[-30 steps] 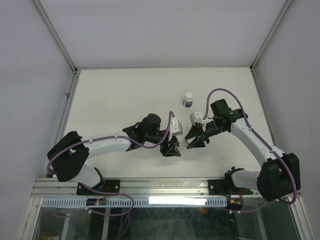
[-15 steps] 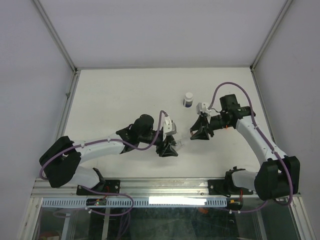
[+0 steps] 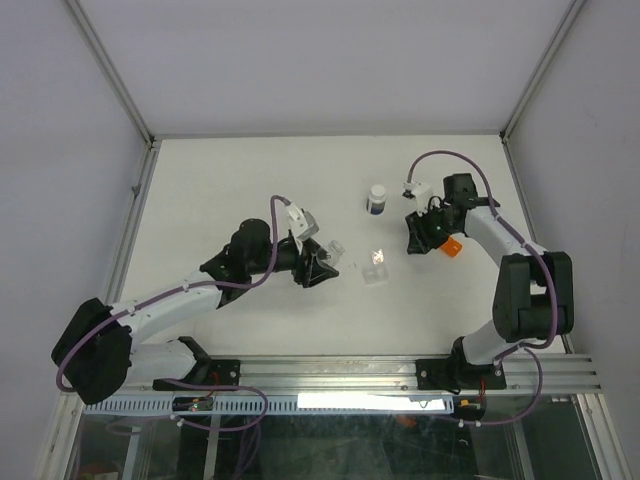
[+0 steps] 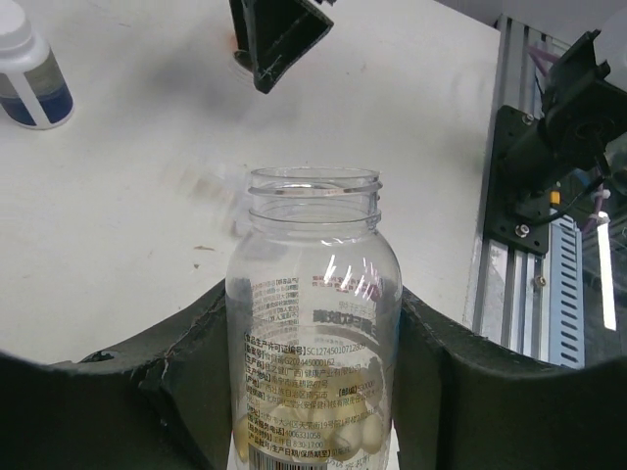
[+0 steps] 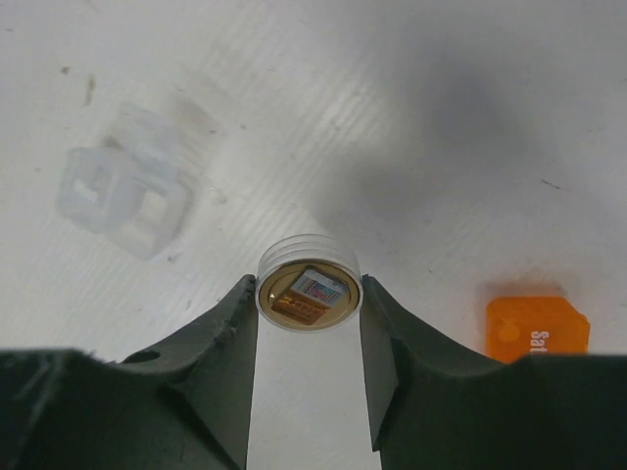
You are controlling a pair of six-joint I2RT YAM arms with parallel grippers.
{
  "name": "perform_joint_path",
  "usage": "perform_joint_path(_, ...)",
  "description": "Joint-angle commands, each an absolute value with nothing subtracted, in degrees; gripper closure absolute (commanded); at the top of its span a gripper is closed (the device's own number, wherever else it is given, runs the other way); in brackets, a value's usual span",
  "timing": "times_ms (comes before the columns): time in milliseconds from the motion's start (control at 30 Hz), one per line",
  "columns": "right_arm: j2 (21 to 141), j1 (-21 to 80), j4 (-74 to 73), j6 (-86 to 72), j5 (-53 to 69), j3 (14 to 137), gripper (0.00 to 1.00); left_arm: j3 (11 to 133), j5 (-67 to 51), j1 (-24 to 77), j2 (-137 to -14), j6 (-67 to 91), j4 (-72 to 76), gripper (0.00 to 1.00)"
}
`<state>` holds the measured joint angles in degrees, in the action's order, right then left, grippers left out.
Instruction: Sort the pills into containers
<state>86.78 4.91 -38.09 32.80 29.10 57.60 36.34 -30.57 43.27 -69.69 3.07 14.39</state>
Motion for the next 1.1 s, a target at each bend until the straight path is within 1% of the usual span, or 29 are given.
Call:
perform_joint_path(0,90.02,4.92,-33.57,27.86,18.63,58.93,0.84,35.21,-27.3,42.3,-64.97,5.93,21.18,1.0)
perform_joint_path(200,93.11,4.92,-31.21,27.08,12.91,58.32,0.77,31.88,-24.88,41.78,-59.66,7.17,26.71,1.0)
perform_joint_path(400,94.66,4.97,-31.2,26.9,12.42,58.48,0.68,28.56,-24.8,41.18,-54.15,8.06,31.59,1.0)
perform_joint_path(567,93.22,4.92,-32.32,26.81,14.49,58.99,0.44,30.15,-26.25,41.14,-53.07,8.39,28.81,1.0)
perform_joint_path(700,88.72,4.93,-33.88,27.1,19.16,59.58,0.36,34.0,-27.77,41.19,-53.48,9.23,24.94,1.0)
perform_joint_path(800,84.8,4.64,-35.29,28.24,24.45,59.91,0.35,36.5,-28.63,41.18,-53.53,9.75,22.42,1.0)
perform_joint_path(867,81.81,4.28,-35.98,28.47,30.23,60.3,0.35,38.05,-29.85,41.2,-53.53,10.13,21.83,1.0)
perform_joint_path(1000,76.92,4.2,-36.3,27.89,40.16,61.01,0.35,43.75,-32.39,40.97,-54.31,12.85,24.86,1.0)
perform_joint_path(1067,75.6,4.18,-36.16,27.49,41.99,61.26,0.35,46.6,-30.4,39.69,-54.96,12.74,25.55,1.0)
